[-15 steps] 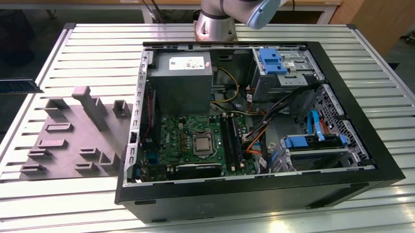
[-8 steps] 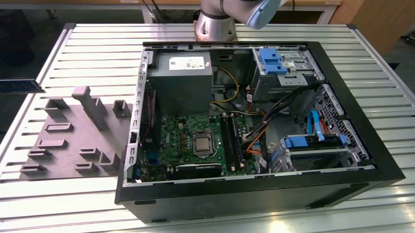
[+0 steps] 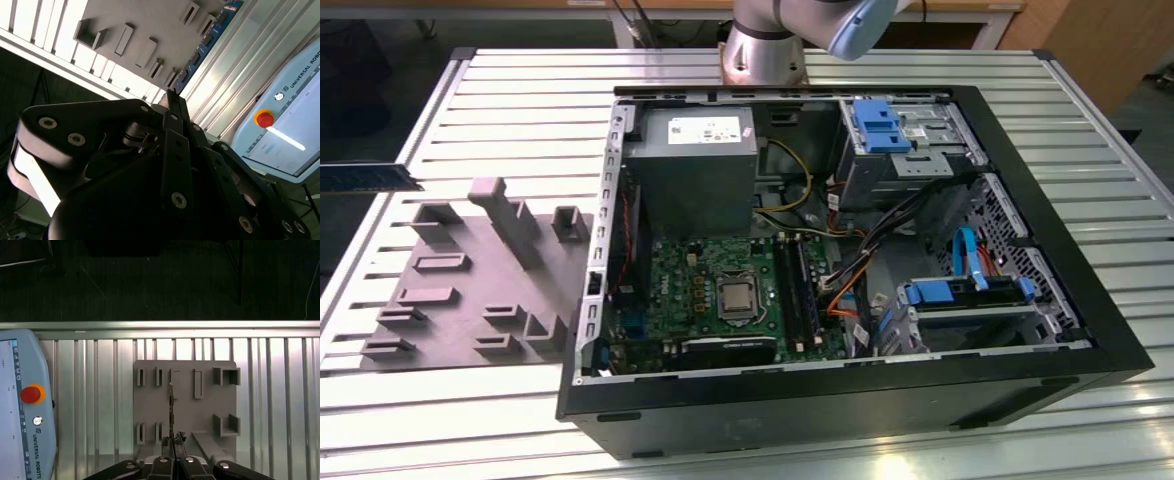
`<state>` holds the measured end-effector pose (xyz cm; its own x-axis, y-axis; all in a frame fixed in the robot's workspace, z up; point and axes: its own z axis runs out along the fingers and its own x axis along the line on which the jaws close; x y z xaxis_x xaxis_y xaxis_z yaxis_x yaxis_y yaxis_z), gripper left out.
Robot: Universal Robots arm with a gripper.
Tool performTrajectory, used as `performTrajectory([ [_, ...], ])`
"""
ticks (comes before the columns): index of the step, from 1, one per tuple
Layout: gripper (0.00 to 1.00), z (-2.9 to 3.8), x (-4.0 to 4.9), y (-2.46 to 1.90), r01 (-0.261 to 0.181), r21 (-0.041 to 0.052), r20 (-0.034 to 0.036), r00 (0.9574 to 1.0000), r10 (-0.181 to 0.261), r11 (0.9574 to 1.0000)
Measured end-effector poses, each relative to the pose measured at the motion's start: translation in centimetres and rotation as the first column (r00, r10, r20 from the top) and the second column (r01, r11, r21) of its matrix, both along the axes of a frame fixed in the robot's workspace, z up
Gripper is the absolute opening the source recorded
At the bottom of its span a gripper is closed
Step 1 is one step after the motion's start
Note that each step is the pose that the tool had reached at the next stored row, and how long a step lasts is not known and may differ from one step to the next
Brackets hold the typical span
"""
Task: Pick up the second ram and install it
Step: 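Pick up the second ram and move it above second insertion slot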
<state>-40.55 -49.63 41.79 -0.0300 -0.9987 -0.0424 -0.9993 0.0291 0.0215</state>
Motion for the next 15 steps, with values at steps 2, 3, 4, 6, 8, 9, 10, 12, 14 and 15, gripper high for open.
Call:
performTrajectory([
  [2,0.11,0.0,0.19,0.0,0.0,0.0,0.0,1.0,0.0,1.0],
  [3,0.11,0.0,0.27,0.0,0.0,0.0,0.0,1.0,0.0,1.0],
  [4,0.11,0.0,0.36,0.0,0.0,0.0,0.0,1.0,0.0,1.0],
  [6,0.11,0.0,0.56,0.0,0.0,-0.0001,0.0,1.0,0.0,1.0],
  [8,0.11,0.0,0.76,0.0,0.0,0.0,0.0,1.0,0.0,1.0],
  [9,0.11,0.0,0.85,0.0,0.0,0.0,0.0001,1.0,0.0,1.0],
  [10,0.11,0.0,0.93,0.0,0.0,0.0,0.0,1.0,0.0,1.0],
  [12,0.11,0.0,1.11,0.0,0.0,0.0,0.0001,1.0,0.0,1.0],
  [14,0.11,0.0,1.3,0.0,0.0,-0.0001,0.0,1.0,0.0,1.0],
  [15,0.11,0.0,1.39,0.0,0.0,0.0,0.0,1.0,0.0,1.0],
])
